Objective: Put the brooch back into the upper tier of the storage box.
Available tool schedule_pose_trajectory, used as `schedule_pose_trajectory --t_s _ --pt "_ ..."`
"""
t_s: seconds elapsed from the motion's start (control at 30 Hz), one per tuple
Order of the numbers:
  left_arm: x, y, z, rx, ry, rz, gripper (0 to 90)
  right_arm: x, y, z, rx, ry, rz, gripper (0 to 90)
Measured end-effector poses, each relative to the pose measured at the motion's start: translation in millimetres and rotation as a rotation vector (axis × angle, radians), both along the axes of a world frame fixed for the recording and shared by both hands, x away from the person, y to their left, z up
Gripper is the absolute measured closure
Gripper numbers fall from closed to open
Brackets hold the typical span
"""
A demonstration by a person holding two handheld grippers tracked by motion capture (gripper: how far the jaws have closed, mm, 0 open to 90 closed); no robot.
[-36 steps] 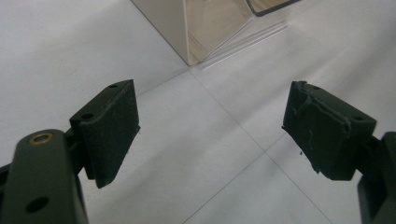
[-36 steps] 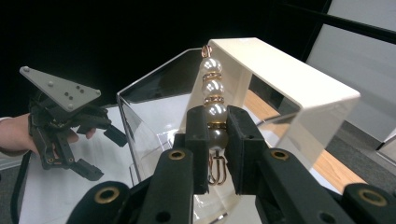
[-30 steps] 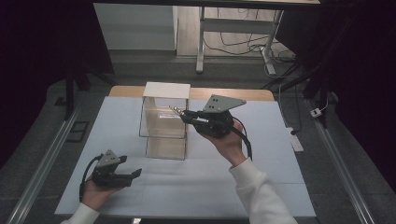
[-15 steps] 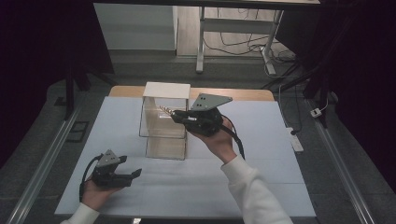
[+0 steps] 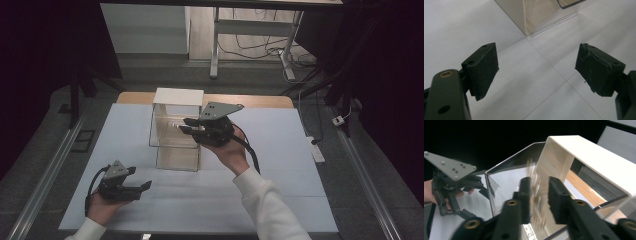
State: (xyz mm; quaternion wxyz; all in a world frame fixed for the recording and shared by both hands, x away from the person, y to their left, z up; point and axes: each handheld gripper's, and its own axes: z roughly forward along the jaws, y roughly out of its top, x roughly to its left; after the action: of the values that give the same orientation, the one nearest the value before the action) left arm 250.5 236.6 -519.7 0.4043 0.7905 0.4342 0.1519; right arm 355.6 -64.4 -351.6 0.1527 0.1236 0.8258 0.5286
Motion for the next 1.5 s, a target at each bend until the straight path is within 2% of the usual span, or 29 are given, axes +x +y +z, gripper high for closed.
schedule_pose_trajectory --t_s 0.1,0.23,0.43,0.67,0.9,1.07,1.3,1.5 --pt "0.3 0.0 -0.2 0.001 0.001 0.000 18.4 -2.5 -4.0 2.0 0.012 -0.001 -0.010 59.6" --pt "0.2 -0.3 -0.2 0.002 0.001 -0.002 18.4 -4.7 -8.3 2.7 0.015 -0.005 -0.018 56.8" --pt "0.2 -0.6 -0.1 0.004 0.001 -0.001 18.4 -6.0 -15.0 1.9 0.014 -0.005 -0.030 55.2" --pt "0.3 -0.4 -0.2 0.004 0.001 0.000 18.4 -11.6 -27.6 3.7 0.051 -0.010 -0.029 54.2" --pt "0.0 -0.6 0.1 0.003 0.000 0.001 18.4 -18.9 -43.4 4.4 0.048 -0.027 -0.050 51.6" --pt "-0.1 -0.5 0.2 0.004 0.001 0.001 18.4 -22.7 -62.3 -0.2 0.050 -0.030 -0.084 48.6" --pt "0.0 -1.0 0.2 0.006 0.001 0.003 18.3 -25.8 -97.2 -12.9 0.056 -0.025 -0.159 40.0" --pt "-0.3 0.5 0.0 0.003 0.003 0.009 18.4 -34.0 -126.5 -31.5 0.053 -0.018 -0.229 34.1"
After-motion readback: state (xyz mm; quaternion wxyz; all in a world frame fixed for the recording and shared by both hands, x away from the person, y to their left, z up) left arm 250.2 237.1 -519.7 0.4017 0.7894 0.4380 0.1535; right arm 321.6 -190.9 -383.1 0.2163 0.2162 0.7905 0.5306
